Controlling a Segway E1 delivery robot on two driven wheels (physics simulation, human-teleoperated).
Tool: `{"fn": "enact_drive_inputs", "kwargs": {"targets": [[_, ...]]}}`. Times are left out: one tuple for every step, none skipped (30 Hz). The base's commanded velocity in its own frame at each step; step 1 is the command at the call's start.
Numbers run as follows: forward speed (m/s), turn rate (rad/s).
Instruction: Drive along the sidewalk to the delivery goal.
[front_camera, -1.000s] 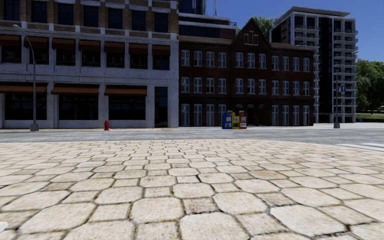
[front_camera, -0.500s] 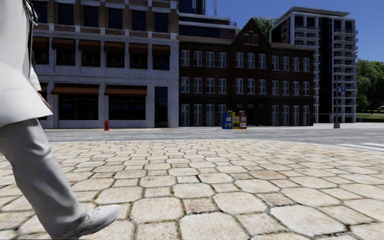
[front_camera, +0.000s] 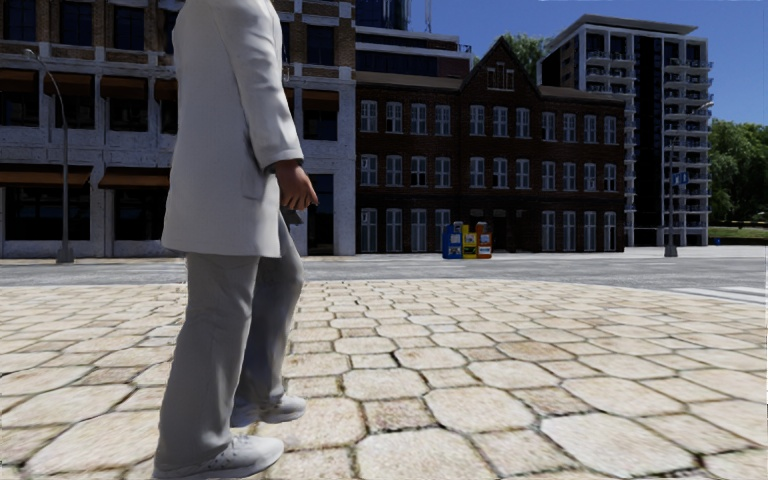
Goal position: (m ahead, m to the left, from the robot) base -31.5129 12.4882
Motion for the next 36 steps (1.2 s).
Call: {"fn": "enact_drive_inputs", "kwargs": {"targets": [[0.36, -0.28], [0.22, -0.28], [0.09, -0.28], [0.00, -0.17], [0.00, -0.17], [0.00, -0.08], [0.00, -0.04], [0.00, 0.00], [0.00, 0.00], [0.00, 0.00], [0.00, 0.00], [0.00, 0.00], [0.00, 0.00], [0.00, 0.00], [0.00, 0.00], [0.00, 0.00], [0.00, 0.00], [0.00, 0.00], [0.00, 0.00], [0.00, 0.00], [0.00, 0.00], [0.00, 0.00], [0.00, 0.00], [0.00, 0.00], [0.00, 0.00], [0.00, 0.00], [0.00, 0.00], [0.00, 0.00], [0.00, 0.00], [0.00, 0.00], [0.00, 0.00], [0.00, 0.00], [0.00, 0.00], [0.16, -0.04], [0.40, -0.16], [0.40, -0.16]]}}
